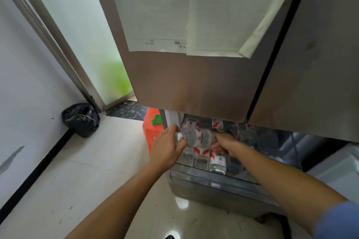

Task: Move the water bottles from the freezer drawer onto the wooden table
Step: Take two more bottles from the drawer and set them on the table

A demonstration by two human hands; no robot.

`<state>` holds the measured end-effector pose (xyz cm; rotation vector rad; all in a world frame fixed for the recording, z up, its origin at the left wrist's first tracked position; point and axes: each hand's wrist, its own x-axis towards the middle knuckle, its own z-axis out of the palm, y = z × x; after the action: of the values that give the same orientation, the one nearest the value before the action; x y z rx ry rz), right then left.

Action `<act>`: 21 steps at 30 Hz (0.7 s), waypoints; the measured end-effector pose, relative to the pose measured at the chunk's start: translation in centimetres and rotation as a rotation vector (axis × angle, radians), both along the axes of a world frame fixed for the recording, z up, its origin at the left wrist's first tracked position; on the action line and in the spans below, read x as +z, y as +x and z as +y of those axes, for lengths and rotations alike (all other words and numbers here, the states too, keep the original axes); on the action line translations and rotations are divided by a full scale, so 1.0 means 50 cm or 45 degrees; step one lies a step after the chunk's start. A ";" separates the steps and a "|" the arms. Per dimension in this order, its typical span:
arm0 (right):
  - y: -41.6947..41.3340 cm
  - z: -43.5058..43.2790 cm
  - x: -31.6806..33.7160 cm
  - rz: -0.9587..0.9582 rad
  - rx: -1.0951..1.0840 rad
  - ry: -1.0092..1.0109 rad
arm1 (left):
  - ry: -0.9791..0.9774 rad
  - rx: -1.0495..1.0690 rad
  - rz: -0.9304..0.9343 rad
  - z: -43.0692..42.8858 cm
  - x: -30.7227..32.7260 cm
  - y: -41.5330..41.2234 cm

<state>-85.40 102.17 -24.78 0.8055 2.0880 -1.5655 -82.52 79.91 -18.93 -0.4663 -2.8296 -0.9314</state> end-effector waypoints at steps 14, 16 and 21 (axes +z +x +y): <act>-0.080 -0.130 -0.038 0.081 -0.065 0.048 | -0.127 -0.170 0.118 -0.138 0.016 -0.003; -0.096 -0.130 -0.040 0.098 -0.183 0.001 | -0.114 -0.182 0.090 -0.131 0.016 -0.004; -0.067 -0.097 -0.012 0.136 -0.173 -0.011 | -0.051 -0.189 0.116 -0.089 0.012 -0.001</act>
<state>-88.77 97.32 -25.40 0.8959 2.1389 -1.7218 -82.55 75.46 -18.32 -0.7130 -2.7663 -0.8552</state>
